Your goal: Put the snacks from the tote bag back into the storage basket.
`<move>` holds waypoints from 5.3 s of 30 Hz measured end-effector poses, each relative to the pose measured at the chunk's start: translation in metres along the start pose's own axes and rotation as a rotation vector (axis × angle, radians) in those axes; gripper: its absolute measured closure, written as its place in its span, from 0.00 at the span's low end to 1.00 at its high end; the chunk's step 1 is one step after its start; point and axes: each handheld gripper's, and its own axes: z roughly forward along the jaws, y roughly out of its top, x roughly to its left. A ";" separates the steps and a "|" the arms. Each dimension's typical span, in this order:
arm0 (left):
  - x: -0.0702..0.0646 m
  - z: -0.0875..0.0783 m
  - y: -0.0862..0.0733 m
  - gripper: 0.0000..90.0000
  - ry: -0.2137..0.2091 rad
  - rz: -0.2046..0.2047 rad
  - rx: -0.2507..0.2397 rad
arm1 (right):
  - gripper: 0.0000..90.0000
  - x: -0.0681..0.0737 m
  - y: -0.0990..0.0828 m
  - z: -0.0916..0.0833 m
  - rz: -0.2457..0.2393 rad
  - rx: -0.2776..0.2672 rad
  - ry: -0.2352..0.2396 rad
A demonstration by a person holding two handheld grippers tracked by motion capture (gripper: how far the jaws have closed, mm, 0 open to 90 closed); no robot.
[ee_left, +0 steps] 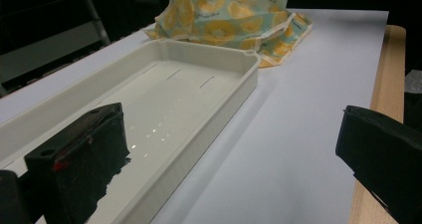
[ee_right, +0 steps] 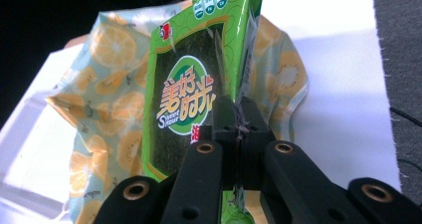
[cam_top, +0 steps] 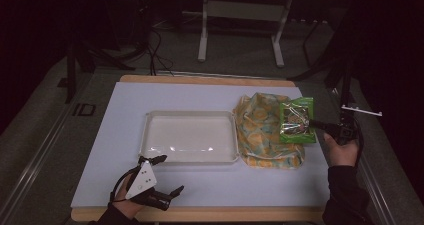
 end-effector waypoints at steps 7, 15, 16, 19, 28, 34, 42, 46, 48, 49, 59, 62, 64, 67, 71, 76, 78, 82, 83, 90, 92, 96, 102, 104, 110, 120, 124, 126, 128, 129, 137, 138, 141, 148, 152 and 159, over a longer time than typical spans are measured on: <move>0.000 0.000 0.000 0.00 0.001 -0.001 0.001 | 0.99 0.003 0.004 -0.013 0.000 -0.024 -0.001; 0.000 0.000 0.000 0.00 0.000 0.001 0.000 | 0.99 0.014 0.010 -0.018 -0.025 -0.041 0.009; 0.000 0.000 0.000 0.00 0.001 0.002 0.000 | 0.99 0.017 0.012 -0.020 -0.025 -0.047 0.015; 0.000 -0.001 0.000 0.00 0.001 0.002 0.000 | 0.99 0.020 0.014 -0.020 -0.030 -0.051 0.023; 0.000 -0.001 0.000 0.00 0.001 0.002 0.000 | 0.99 0.031 0.019 -0.021 -0.036 -0.070 0.038; 0.000 -0.001 0.000 0.00 0.000 0.003 -0.001 | 0.99 0.042 0.025 -0.022 -0.054 -0.077 0.045; -0.001 -0.001 0.000 0.00 0.001 0.002 -0.002 | 0.99 0.058 0.031 -0.018 -0.062 -0.091 0.068; -0.001 -0.001 0.000 0.00 0.002 0.004 -0.003 | 0.99 0.065 0.032 -0.013 -0.071 -0.085 0.077; -0.001 -0.001 0.000 0.00 0.001 0.005 -0.001 | 0.99 0.069 0.033 -0.012 -0.072 -0.086 0.086; -0.001 -0.001 0.000 0.00 0.001 0.005 -0.001 | 0.99 0.073 0.034 -0.010 -0.077 -0.088 0.093; -0.001 -0.001 0.000 0.00 0.000 0.008 -0.002 | 0.99 0.093 0.040 -0.005 -0.106 -0.093 0.113; -0.001 -0.001 0.000 0.00 0.001 0.010 0.001 | 0.99 0.100 0.041 -0.003 -0.112 -0.094 0.121; -0.001 -0.001 0.000 0.00 0.001 0.010 0.001 | 0.99 0.105 0.042 -0.001 -0.117 -0.096 0.128; -0.001 -0.001 0.000 0.00 0.001 0.012 0.001 | 0.99 0.112 0.042 0.003 -0.122 -0.095 0.135; -0.002 -0.001 0.000 0.00 -0.001 0.012 0.002 | 0.99 0.122 0.041 0.010 -0.131 -0.090 0.149; -0.002 -0.001 0.000 0.00 0.001 0.017 0.000 | 0.99 0.134 0.039 0.021 -0.140 -0.078 0.170; -0.003 -0.001 0.000 0.00 0.000 0.018 0.001 | 0.99 0.139 0.039 0.024 -0.144 -0.072 0.177; -0.003 -0.001 0.001 0.00 -0.002 0.018 0.000 | 0.99 0.148 0.036 0.033 -0.148 -0.064 0.192; -0.003 -0.001 0.001 0.00 -0.002 0.017 -0.001 | 0.99 0.151 0.036 0.035 -0.149 -0.059 0.197; -0.003 -0.001 0.001 0.00 -0.003 0.017 -0.002 | 0.99 0.168 0.032 0.049 -0.161 -0.044 0.223; -0.003 -0.001 0.001 0.00 -0.004 0.017 -0.003 | 0.99 0.172 0.031 0.053 -0.162 -0.041 0.231; -0.003 -0.002 0.001 0.00 -0.007 0.018 -0.007 | 0.99 0.180 0.028 0.061 -0.158 -0.037 0.257; -0.003 -0.001 0.001 0.00 -0.005 0.020 -0.004 | 0.99 0.188 0.023 0.070 -0.146 -0.035 0.281; -0.003 -0.001 0.001 0.00 -0.005 0.021 -0.003 | 0.99 0.189 0.021 0.072 -0.145 -0.036 0.283; -0.004 -0.002 0.001 0.00 -0.006 0.020 -0.007 | 0.99 0.197 0.012 0.081 -0.146 -0.034 0.290; -0.004 -0.002 0.001 0.00 -0.008 0.023 -0.007 | 0.99 0.206 -0.003 0.087 -0.134 -0.060 0.295; -0.004 -0.002 0.001 0.00 -0.009 0.023 -0.007 | 0.99 0.205 -0.009 0.090 -0.118 -0.062 0.301; -0.004 -0.002 0.001 0.00 -0.009 0.023 -0.006 | 0.99 0.204 -0.012 0.092 -0.117 -0.061 0.303; -0.004 -0.002 0.001 0.00 -0.009 0.023 -0.006 | 0.99 0.204 -0.016 0.094 -0.113 -0.060 0.301; -0.004 -0.002 0.001 0.00 -0.009 0.024 -0.006 | 0.99 0.203 -0.018 0.095 -0.111 -0.061 0.301; -0.003 -0.002 0.001 0.00 -0.011 0.021 -0.008 | 0.99 0.201 -0.038 0.099 -0.089 -0.068 0.293; -0.003 -0.001 0.001 0.00 -0.012 0.021 -0.007 | 0.99 0.200 -0.041 0.099 -0.084 -0.078 0.290; -0.004 -0.001 0.001 0.00 -0.012 0.023 -0.005 | 0.99 0.199 -0.048 0.103 -0.064 -0.073 0.296; -0.004 -0.002 0.001 0.00 -0.010 0.022 -0.010 | 0.99 0.196 -0.063 0.114 -0.043 -0.055 0.291; -0.003 -0.002 0.001 0.00 -0.011 0.023 -0.010 | 0.99 0.192 -0.074 0.121 -0.032 -0.038 0.281; -0.003 -0.001 0.001 0.00 -0.012 0.023 -0.007 | 0.99 0.188 -0.088 0.130 -0.017 -0.004 0.269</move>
